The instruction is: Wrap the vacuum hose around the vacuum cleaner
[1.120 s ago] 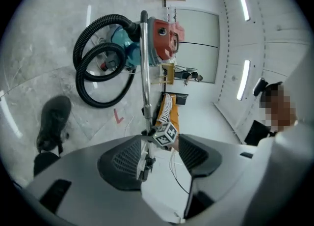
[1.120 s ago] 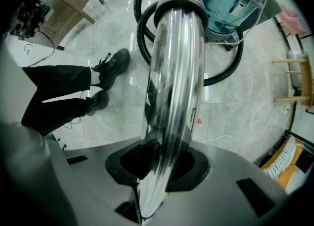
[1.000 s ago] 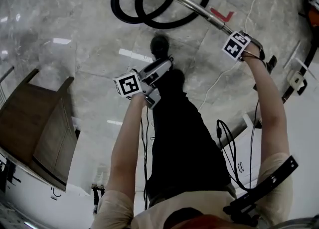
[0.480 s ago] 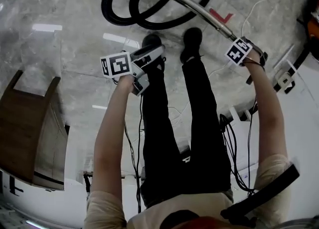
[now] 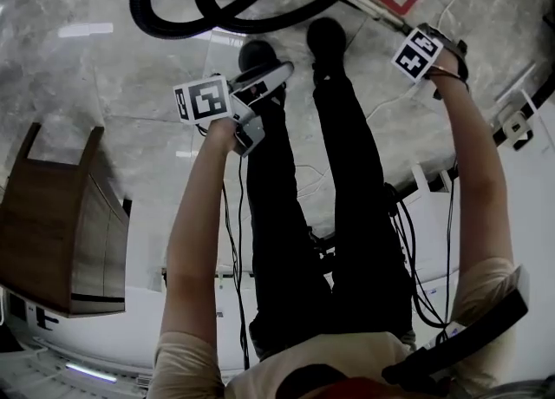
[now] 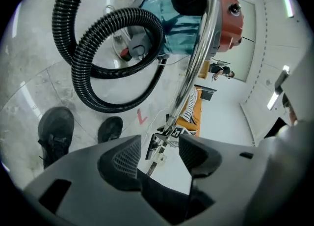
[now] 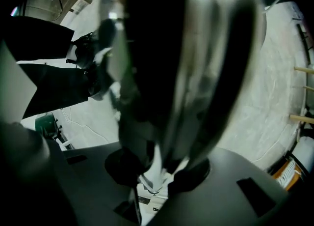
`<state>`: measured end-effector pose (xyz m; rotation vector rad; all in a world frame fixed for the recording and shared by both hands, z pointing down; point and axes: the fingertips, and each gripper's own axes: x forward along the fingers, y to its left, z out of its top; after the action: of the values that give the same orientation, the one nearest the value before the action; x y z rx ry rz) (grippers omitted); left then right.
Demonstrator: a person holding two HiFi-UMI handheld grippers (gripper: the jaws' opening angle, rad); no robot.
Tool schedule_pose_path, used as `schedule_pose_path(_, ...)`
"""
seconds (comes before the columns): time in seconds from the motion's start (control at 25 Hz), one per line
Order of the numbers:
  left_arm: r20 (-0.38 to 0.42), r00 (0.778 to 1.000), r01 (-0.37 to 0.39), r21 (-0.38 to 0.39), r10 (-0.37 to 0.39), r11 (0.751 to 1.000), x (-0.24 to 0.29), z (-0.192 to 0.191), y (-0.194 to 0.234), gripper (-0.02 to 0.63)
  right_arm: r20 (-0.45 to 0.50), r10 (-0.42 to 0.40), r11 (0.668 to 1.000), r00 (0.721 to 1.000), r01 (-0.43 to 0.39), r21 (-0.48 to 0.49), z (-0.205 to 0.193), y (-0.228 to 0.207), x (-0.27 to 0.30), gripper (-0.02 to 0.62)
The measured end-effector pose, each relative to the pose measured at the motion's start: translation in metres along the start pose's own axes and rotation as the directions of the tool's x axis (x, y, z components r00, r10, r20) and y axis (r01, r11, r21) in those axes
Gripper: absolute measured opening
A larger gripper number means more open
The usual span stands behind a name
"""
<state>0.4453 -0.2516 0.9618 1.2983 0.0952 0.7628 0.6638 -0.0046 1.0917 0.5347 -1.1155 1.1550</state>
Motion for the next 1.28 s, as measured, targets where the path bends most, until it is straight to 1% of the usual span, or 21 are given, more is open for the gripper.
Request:
schedule_pose_path(0.08,-0.021,1.0,-0.009,-0.003,0.009,1.0,0.016,-0.003,0.002,0.244,0.009,-0.008,1.0,1.0,0.008,-0.02,0.001,-0.01,0.006,0.098)
schedule_pose_path(0.24,-0.042,0.999,-0.012,0.021,0.013,1.0,0.039,0.004,-0.001,0.244,0.008,-0.064,0.997,0.998,0.065,-0.051,0.002,-0.039,0.008,0.098)
schedule_pose_path(0.44,-0.045,0.999,-0.007,0.04,0.009,0.999,0.052,0.019,-0.005,0.244,0.001,-0.081,0.994,0.997,0.081,-0.068,-0.003,-0.054,0.018,0.098)
schedule_pose_path(0.52,-0.052,0.999,-0.007,0.05,0.01,0.999,0.056,0.02,-0.004,0.244,-0.012,-0.097,0.994,0.995,0.096,-0.053,-0.005,-0.063,0.02,0.098)
schedule_pose_path(0.6,-0.054,0.999,-0.006,0.057,0.009,0.998,0.058,0.019,-0.002,0.244,-0.022,-0.113,0.994,0.993,0.113,-0.002,-0.006,-0.074,0.021,0.098)
schedule_pose_path(0.68,-0.049,0.999,-0.008,0.054,0.01,0.998,0.06,0.018,0.0,0.244,-0.019,-0.089,0.991,0.996,0.09,0.096,-0.006,-0.081,0.026,0.113)
schedule_pose_path(0.72,-0.048,0.999,-0.009,0.05,0.012,0.999,0.06,0.017,0.001,0.244,-0.02,-0.075,0.986,0.997,0.077,0.146,-0.007,-0.085,0.026,0.148)
schedule_pose_path(0.8,-0.059,0.998,-0.013,0.039,0.015,0.999,0.059,0.008,0.001,0.244,-0.037,-0.07,0.975,0.997,0.076,0.21,-0.019,-0.09,0.02,0.222)
schedule_pose_path(0.88,-0.088,0.996,-0.019,0.034,0.022,0.999,0.055,-0.006,0.001,0.244,-0.054,-0.07,0.963,0.996,0.082,0.258,-0.044,-0.09,0.012,0.267)
schedule_pose_path(0.96,-0.113,0.993,-0.028,0.057,0.035,0.998,0.047,-0.015,-0.002,0.244,-0.062,-0.098,0.947,0.993,0.112,0.302,-0.068,-0.094,-0.003,0.276)
schedule_pose_path(1.0,-0.115,0.993,-0.031,0.073,0.039,0.997,0.043,-0.016,-0.004,0.244,-0.057,-0.101,0.94,0.993,0.114,0.322,-0.075,-0.095,-0.011,0.276)
schedule_pose_path(1.12,-0.11,0.993,-0.029,0.112,0.042,0.993,0.036,-0.015,-0.02,0.244,-0.046,-0.077,0.923,0.996,0.089,0.376,-0.087,-0.084,-0.038,0.276)
schedule_pose_path(1.16,-0.11,0.993,-0.027,0.124,0.041,0.992,0.034,-0.016,-0.028,0.244,-0.02,-0.063,0.915,0.998,0.066,0.398,-0.083,-0.076,-0.049,0.276)
schedule_pose_path(1.2,-0.11,0.993,-0.022,0.137,0.038,0.99,0.031,-0.017,-0.037,0.244,0.04,-0.04,0.906,0.998,0.02,0.423,-0.07,-0.066,-0.059,0.276)
schedule_pose_path(1.24,-0.111,0.993,-0.017,0.149,0.033,0.989,0.029,-0.018,-0.047,0.244,0.142,-0.007,0.895,0.99,-0.058,0.443,-0.049,-0.055,-0.071,0.276)
schedule_pose_path(1.28,-0.113,0.993,-0.011,0.16,0.029,0.987,0.027,-0.019,-0.057,0.244,0.271,0.023,0.881,0.962,-0.147,0.449,-0.021,-0.045,-0.085,0.276)
